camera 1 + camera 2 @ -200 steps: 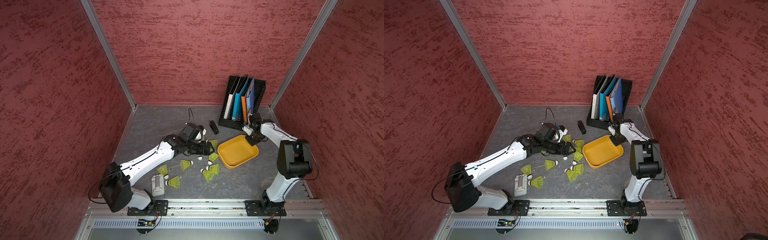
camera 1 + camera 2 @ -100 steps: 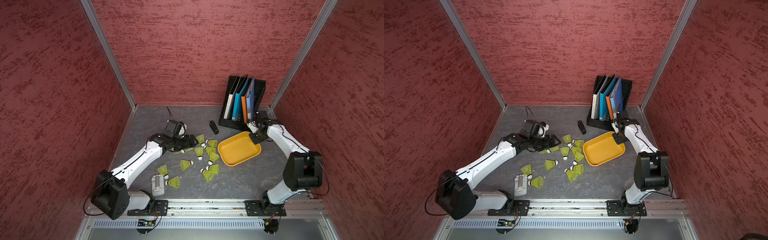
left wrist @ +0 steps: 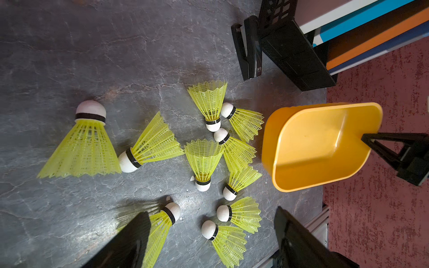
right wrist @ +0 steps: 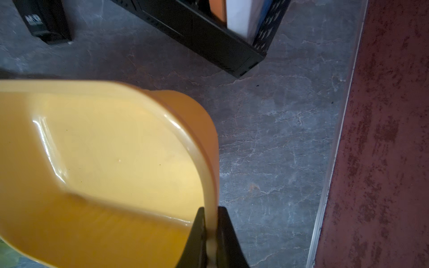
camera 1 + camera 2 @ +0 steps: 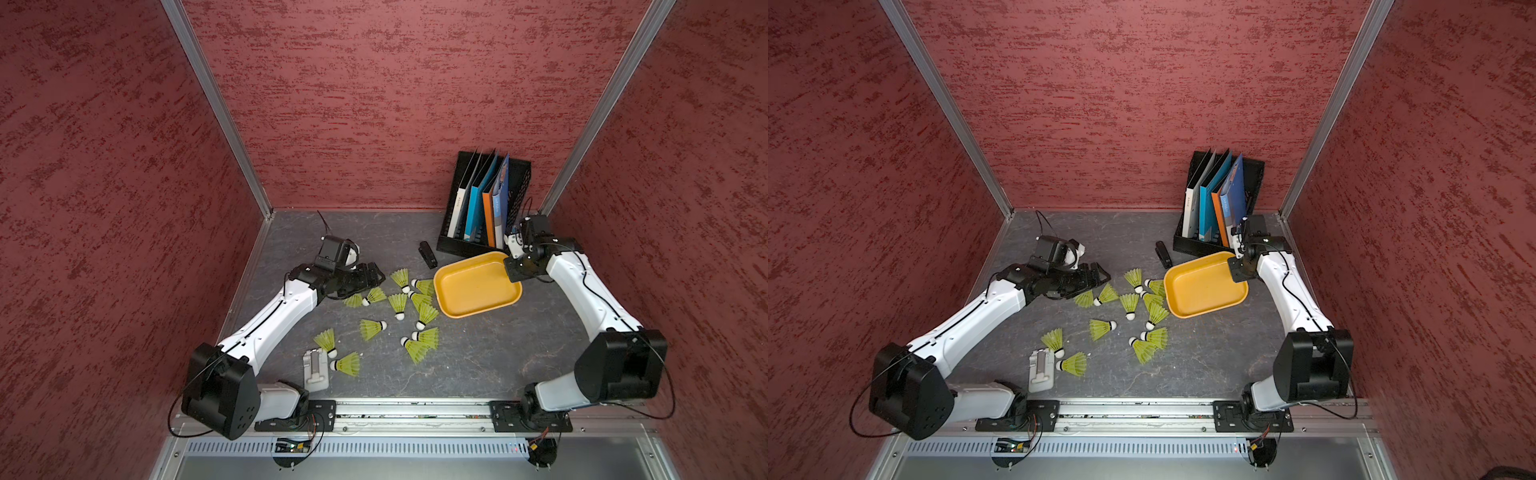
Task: Put the shuttlecocks into the storage box
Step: Pick up the storage box at the center of the board, then place the storage box at the center of the board.
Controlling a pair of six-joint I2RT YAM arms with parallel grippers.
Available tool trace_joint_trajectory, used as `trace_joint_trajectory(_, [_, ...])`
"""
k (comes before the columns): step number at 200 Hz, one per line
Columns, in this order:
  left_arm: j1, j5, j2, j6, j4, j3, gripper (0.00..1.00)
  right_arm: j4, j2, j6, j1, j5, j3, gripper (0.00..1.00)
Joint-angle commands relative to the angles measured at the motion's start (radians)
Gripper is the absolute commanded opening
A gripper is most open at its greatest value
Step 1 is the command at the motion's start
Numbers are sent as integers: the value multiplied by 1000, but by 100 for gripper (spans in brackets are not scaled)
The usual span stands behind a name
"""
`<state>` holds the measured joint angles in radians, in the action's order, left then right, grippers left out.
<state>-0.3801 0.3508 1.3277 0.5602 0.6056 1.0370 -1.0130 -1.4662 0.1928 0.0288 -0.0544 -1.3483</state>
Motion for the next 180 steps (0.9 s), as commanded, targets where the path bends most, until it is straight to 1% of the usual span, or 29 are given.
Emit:
trace_joint_trajectory(1, [10,3,1,-11,-13,9,87,-54,58,-94,-4,81,-67,0])
trace_joint_trajectory(35, [14,2,1,-9,-16,17,88,-84,89,-178,-4,166,-109,0])
trace_joint_trajectory(60, [17,-2,-9,-3,-16,25,88,-110,80,-284,-3,232,-157,0])
trace_joint_trajectory(76, [20,-8,-20,3,-21,28,88,-112,65,-356,23,248,-188,0])
trace_joint_trajectory(91, [23,-13,-34,4,-25,29,88,-108,47,-421,73,189,-214,0])
trace_joint_trajectory(109, [28,-15,-51,-1,-40,22,87,-98,15,-479,174,100,-251,0])
trace_joint_trajectory(128, [39,11,-70,-14,-81,6,87,-101,-82,-552,272,25,-308,0])
trace_joint_trajectory(139, [49,34,-91,-19,-112,-6,87,-124,-146,-598,324,-13,-371,0])
trace_joint_trajectory(157, [62,35,-137,-25,-154,-30,87,-127,-241,-658,387,-38,-461,0])
trace_joint_trajectory(180, [84,6,-211,-42,-179,-53,88,-126,-365,-691,441,-43,-586,0])
